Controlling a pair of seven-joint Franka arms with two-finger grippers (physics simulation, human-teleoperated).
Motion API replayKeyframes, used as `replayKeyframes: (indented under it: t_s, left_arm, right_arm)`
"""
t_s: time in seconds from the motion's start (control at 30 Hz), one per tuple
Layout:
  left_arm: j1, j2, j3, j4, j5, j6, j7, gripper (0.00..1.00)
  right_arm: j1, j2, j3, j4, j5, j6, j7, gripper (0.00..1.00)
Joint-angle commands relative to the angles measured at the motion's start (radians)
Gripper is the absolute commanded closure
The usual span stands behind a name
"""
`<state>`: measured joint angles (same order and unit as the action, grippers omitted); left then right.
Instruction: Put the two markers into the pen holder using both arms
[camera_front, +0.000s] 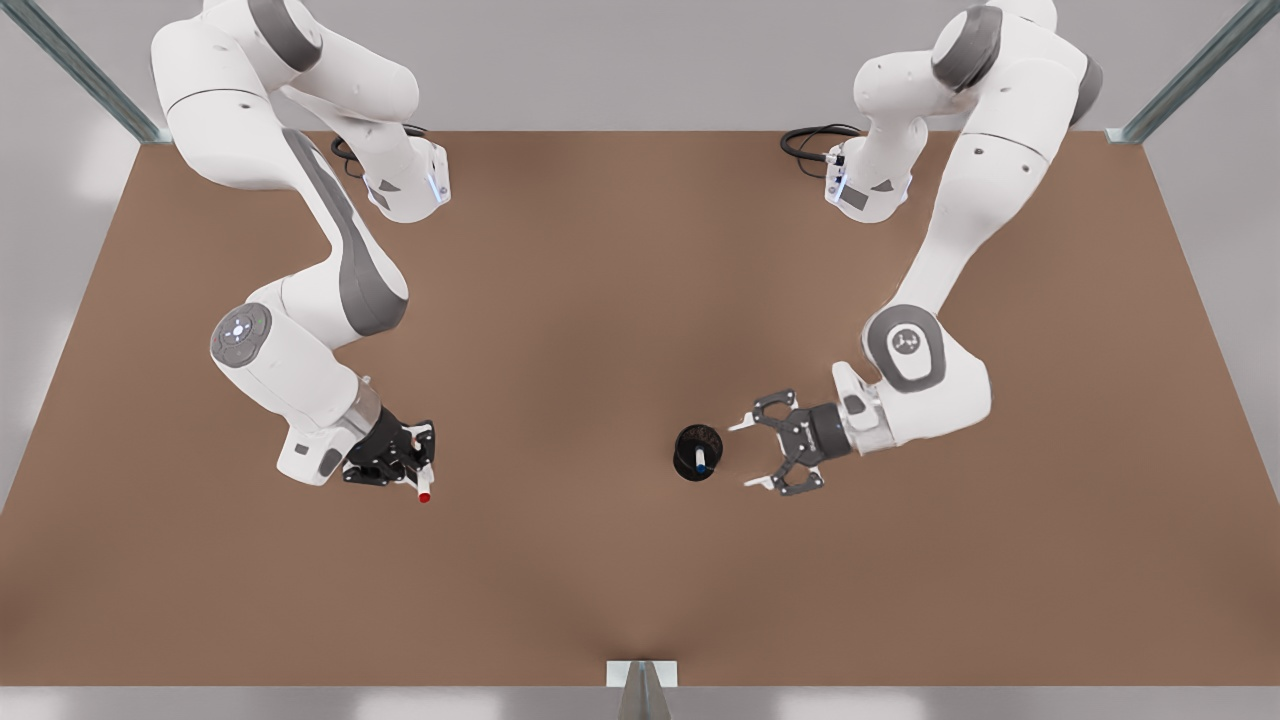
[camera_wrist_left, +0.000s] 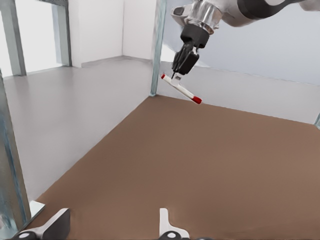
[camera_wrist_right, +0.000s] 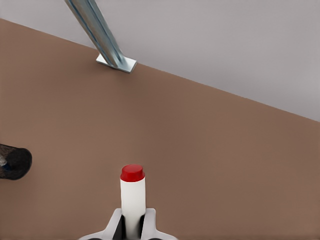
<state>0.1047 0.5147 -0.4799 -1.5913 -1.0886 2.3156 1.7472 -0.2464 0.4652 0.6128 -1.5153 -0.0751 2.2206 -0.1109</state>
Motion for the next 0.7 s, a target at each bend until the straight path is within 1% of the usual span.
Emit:
replayKeyframes:
  t_s: [0.0,0.03,0.07,0.1,0.13,0.17,0.2,0.23,0.27,0.3,0.37,0.43,0.47,0.5,0.57,0.6,0.67]
  left_arm:
    - [0.023,-0.005,0.026,0.089,0.448,-0.214,-0.832,0.0]
    - [0.032,-0.007,0.067,0.126,0.579,-0.28,-1.087,0.0]
    - [0.033,-0.008,0.096,0.192,0.764,-0.402,-1.41,0.0]
    - [0.026,-0.015,0.121,0.258,0.967,-0.551,-1.601,0.0]
    - [0.03,-0.025,0.118,0.283,1.191,-0.668,-1.677,0.0]
    - [0.046,-0.059,0.122,0.298,1.251,-0.735,-1.71,0.0]
    - [0.053,-0.111,0.15,0.298,1.25,-0.745,-1.759,0.0]
    - [0.059,-0.165,0.175,0.292,1.241,-0.76,-1.782,0.0]
    - [-0.057,-0.252,0.355,0.231,1.181,-0.754,-1.784,0.0]
    - [-0.115,-0.314,0.429,0.172,1.156,-0.748,-1.783,0.0]
    - [-0.125,-0.331,0.434,0.145,1.153,-0.748,-1.784,0.0]
    - [-0.128,-0.292,0.431,0.162,1.148,-0.748,-1.841,0.0]
    - [-0.128,-0.288,0.431,0.162,1.148,-0.748,-1.862,0.0]
    - [-0.128,-0.272,0.431,0.165,1.151,-0.746,-1.893,0.0]
    - [-0.128,-0.257,0.431,0.172,1.151,-0.733,-1.904,0.0]
    - [-0.126,-0.255,0.431,0.172,1.155,-0.726,-1.913,0.0]
    - [-0.125,-0.252,0.431,0.172,1.155,-0.723,-1.922,0.0]
  right_arm:
    - [-0.001,-0.002,0.001,0.0,-0.014,0.008,0.03,0.78]
    - [-0.002,-0.002,0.001,0.0,-0.014,0.007,0.03,0.78]
    - [-0.001,-0.002,0.002,0.0,-0.014,0.01,0.037,0.78]
    - [0.001,-0.002,0.004,0.0,-0.014,0.019,0.04,0.78]
    - [0.003,0.0,0.025,0.0,-0.012,0.036,0.042,0.78]
    - [0.006,0.0,0.056,0.0,-0.009,0.063,0.048,0.78]
    - [0.009,0.0,0.091,-0.002,-0.008,0.102,0.075,0.78]
    - [0.035,0.001,0.108,-0.003,-0.011,0.142,0.117,0.78]
    - [0.064,0.004,0.108,-0.003,-0.011,0.191,0.122,0.78]
    - [0.105,0.027,0.107,-0.003,-0.011,0.28,0.122,0.78]
    - [0.16,0.058,0.101,0.006,-0.014,0.425,0.123,0.78]
    - [0.239,0.11,0.079,0.018,-0.06,0.536,0.129,0.78]
    - [0.295,0.138,0.044,0.061,-0.066,0.557,0.131,0.78]
    - [0.39,0.165,-0.025,0.116,-0.069,0.576,0.163,0.77]
    - [0.527,0.231,-0.099,0.245,-0.069,0.579,0.166,0.77]
    - [0.585,0.266,-0.12,0.311,-0.069,0.587,0.168,0.77]
    - [0.699,0.296,-0.232,0.352,-0.069,0.631,0.214,0.77]
